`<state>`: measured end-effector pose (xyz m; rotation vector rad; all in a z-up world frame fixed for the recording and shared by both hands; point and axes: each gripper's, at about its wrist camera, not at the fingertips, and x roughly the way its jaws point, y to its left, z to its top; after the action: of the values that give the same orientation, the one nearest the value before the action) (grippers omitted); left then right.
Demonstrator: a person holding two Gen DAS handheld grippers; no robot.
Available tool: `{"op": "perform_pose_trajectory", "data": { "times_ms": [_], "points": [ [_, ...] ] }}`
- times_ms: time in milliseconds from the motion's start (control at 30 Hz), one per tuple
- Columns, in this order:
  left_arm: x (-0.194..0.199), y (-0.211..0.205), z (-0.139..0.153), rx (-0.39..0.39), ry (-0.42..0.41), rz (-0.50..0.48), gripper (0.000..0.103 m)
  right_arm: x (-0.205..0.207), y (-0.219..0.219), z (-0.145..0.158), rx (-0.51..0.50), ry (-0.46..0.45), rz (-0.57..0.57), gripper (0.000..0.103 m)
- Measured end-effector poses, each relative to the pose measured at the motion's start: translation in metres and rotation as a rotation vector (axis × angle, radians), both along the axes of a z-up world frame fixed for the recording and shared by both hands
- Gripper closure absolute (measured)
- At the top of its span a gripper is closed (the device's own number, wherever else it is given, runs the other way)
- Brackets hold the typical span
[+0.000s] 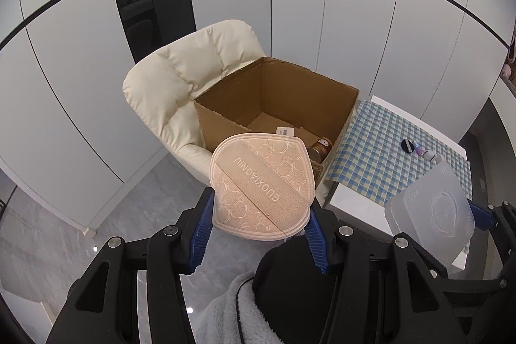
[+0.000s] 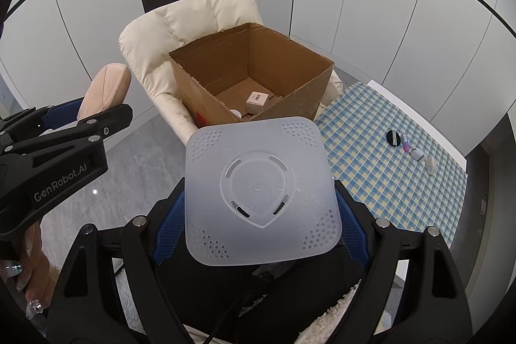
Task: Organize objects
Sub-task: 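Carry the puff with the left tool while the right tool carries the box to the cardboard box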
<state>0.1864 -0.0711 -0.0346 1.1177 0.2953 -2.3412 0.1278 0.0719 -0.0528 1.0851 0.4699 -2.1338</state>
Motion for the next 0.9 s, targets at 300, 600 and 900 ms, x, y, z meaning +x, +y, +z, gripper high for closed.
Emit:
{"op": "perform_pose_trajectory", "data": {
  "times_ms": [300, 600, 900],
  "points": [
    [-0.025, -0.019, -0.005, 0.016, 0.004, 0.007, 0.050, -0.024, -0.019, 0.005, -0.014, 0.005, 0.003, 0.018],
    [-0.056, -0.041, -0.015, 0.033, -0.006, 0.019, 0.050, -0.057, -0.044, 0.005, -0.008, 0.025, -0.008, 0.018],
    [-0.085, -0.059, -0.023, 0.045, -0.011, 0.031, 0.050, -0.094, -0.071, -0.002, -0.016, 0.020, -0.010, 0.018]
  ]
}}
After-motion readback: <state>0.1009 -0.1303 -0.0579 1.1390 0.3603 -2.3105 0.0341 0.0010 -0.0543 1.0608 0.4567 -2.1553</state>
